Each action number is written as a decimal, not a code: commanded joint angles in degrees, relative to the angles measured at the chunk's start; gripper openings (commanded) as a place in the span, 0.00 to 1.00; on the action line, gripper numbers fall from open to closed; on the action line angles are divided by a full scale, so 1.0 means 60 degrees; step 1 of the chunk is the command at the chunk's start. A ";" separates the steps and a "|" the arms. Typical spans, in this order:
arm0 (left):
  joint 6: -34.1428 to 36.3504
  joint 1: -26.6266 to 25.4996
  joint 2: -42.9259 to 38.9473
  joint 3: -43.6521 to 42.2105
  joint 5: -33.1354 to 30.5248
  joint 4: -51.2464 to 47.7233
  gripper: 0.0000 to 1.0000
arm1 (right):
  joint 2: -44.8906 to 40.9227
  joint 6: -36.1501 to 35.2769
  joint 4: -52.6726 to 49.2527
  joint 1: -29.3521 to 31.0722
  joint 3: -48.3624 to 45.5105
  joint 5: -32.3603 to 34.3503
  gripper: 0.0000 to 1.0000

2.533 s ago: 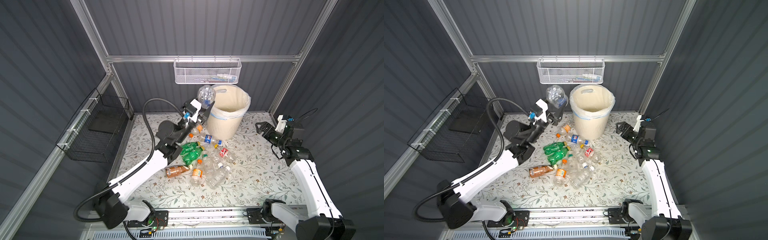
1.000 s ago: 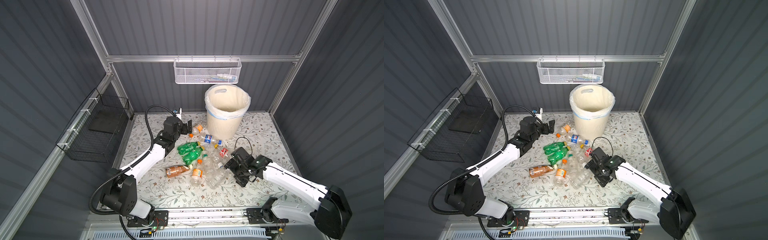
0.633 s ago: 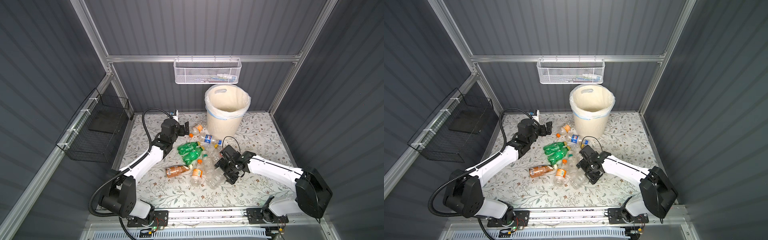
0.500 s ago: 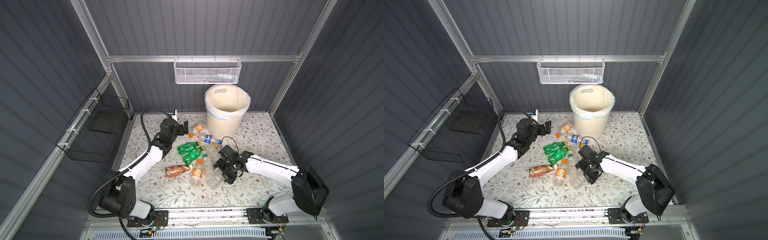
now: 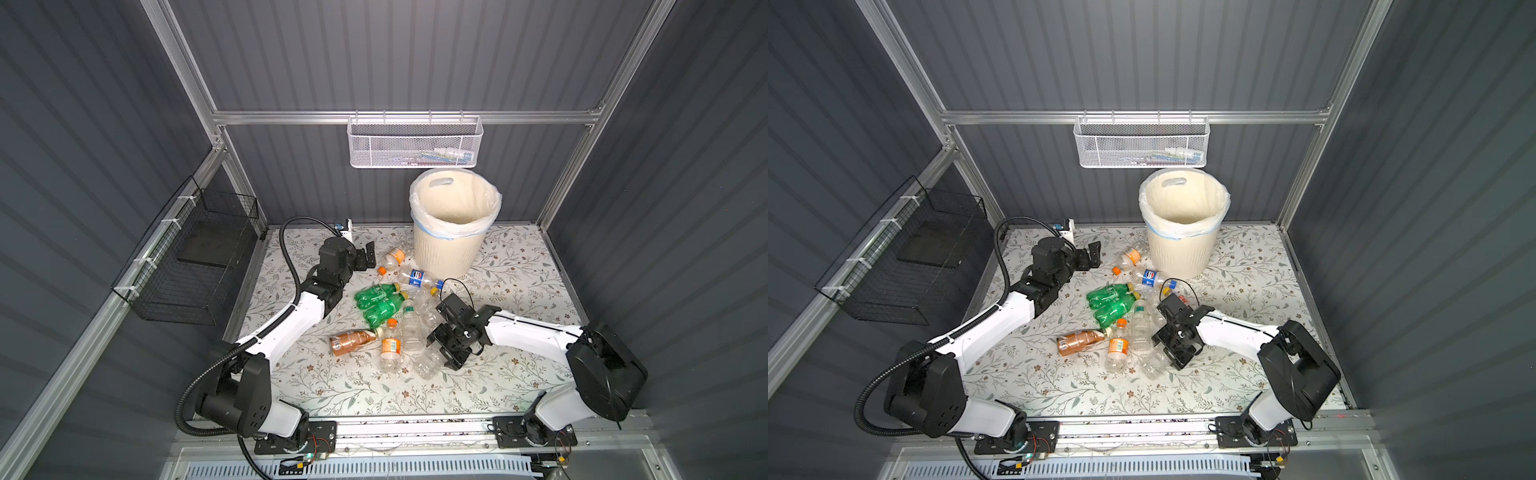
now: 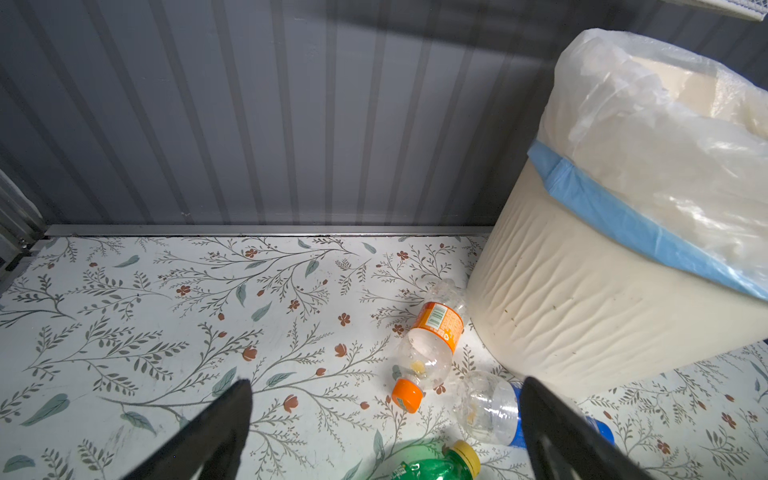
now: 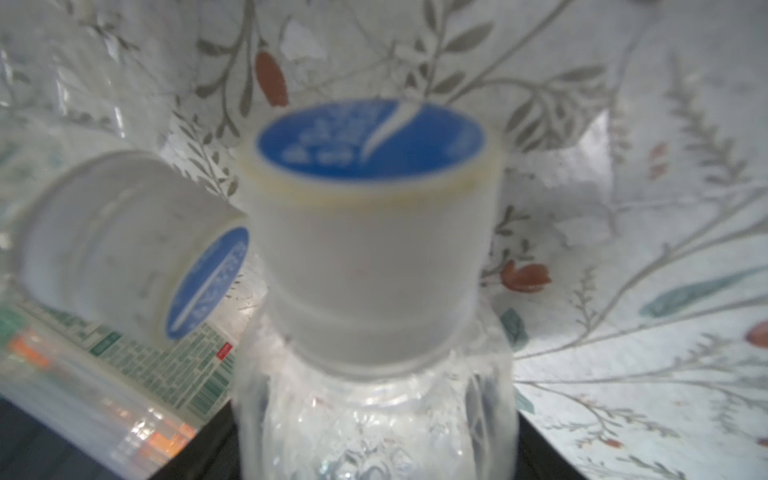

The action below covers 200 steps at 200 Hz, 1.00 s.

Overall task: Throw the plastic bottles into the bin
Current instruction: 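Grasp a clear blue-cap water bottle with the right gripper while the left arm withdraws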

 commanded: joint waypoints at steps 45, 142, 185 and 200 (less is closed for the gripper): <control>0.0044 0.0076 0.0071 -0.0092 0.0200 0.0114 1.00 | -0.0215 -0.1089 -0.0605 -0.0291 0.0234 0.0310 0.58; 0.0286 0.0072 -0.0310 -0.0600 0.0443 -0.0817 1.00 | -0.3102 -0.3770 -0.0865 -0.1256 -0.0340 0.0806 0.58; 0.0698 0.0074 -0.0976 -0.0650 0.0706 -0.1790 1.00 | -0.4722 -0.5550 -0.1037 -0.2526 -0.0092 0.1779 0.56; 0.0809 0.0072 -0.1208 -0.0740 0.0881 -0.1963 1.00 | -0.5040 -0.6278 -0.1000 -0.3008 0.0214 0.2184 0.56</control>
